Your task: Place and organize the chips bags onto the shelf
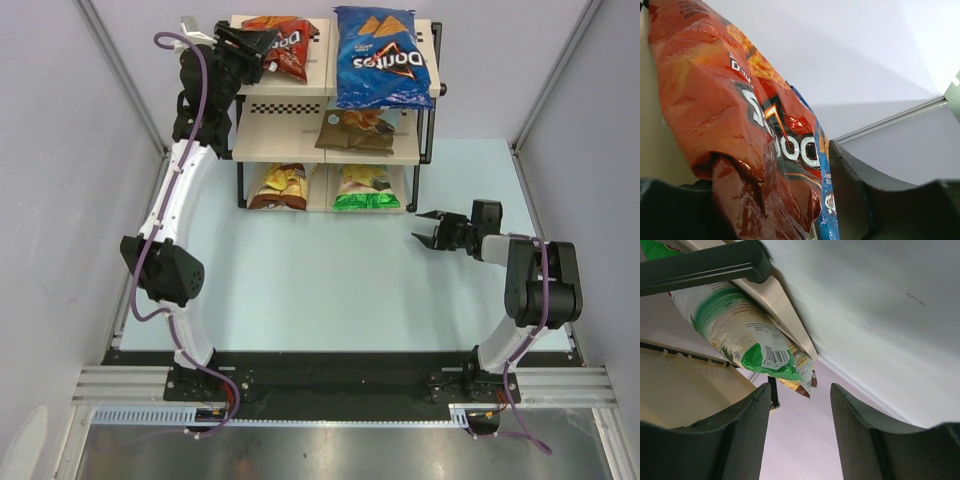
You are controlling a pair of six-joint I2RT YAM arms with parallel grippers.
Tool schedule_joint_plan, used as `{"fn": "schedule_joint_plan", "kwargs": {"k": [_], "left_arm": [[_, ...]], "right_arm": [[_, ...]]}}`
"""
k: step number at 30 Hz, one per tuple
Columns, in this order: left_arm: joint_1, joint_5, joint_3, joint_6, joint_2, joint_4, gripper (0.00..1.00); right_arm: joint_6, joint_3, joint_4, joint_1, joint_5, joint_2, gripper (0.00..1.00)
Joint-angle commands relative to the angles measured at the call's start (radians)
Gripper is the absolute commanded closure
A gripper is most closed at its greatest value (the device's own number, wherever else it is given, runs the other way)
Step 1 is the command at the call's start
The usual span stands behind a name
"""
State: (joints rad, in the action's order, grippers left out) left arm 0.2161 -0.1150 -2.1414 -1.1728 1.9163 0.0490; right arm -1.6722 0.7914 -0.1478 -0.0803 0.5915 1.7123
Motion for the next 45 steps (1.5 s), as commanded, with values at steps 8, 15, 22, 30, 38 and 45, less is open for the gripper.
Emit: {"fn": "schedule_joint_plan", "kwargs": {"k": [8, 15, 22, 30, 38, 45], "left_arm": [[0.008, -0.023, 0.199, 0.001, -0.172, 0.081, 0.32], [0.0, -0.008, 0.276, 0.012, -0.252, 0.135, 0.24], [-0.006, -0.074, 0.193, 0.004, -0.206, 0.221, 0.24], [-0.006, -0.098, 0.371, -0.01, -0.315, 0.173, 0.28], [-0.006, -0.097, 0.454, -0.004, -0.352, 0.129, 0.41], [-0.006, -0.115, 0.411, -0.002, -0.321, 0.092, 0.46]], "right_arm": [[-0.024, 0.031, -0.059, 0.014, 0.027, 0.027, 0.44], [-0.044, 0.032, -0.091, 0.024, 0.027, 0.04, 0.44], [-0.031, 0.031, -0.087, 0.028, 0.044, 0.043, 0.44], [-0.008, 0.031, -0.073, 0.034, 0.062, 0.036, 0.44], [-0.012, 0.031, -0.087, 0.048, 0.068, 0.047, 0.44], [-0.009, 0.029, -0.081, 0.05, 0.07, 0.046, 0.44]]}}
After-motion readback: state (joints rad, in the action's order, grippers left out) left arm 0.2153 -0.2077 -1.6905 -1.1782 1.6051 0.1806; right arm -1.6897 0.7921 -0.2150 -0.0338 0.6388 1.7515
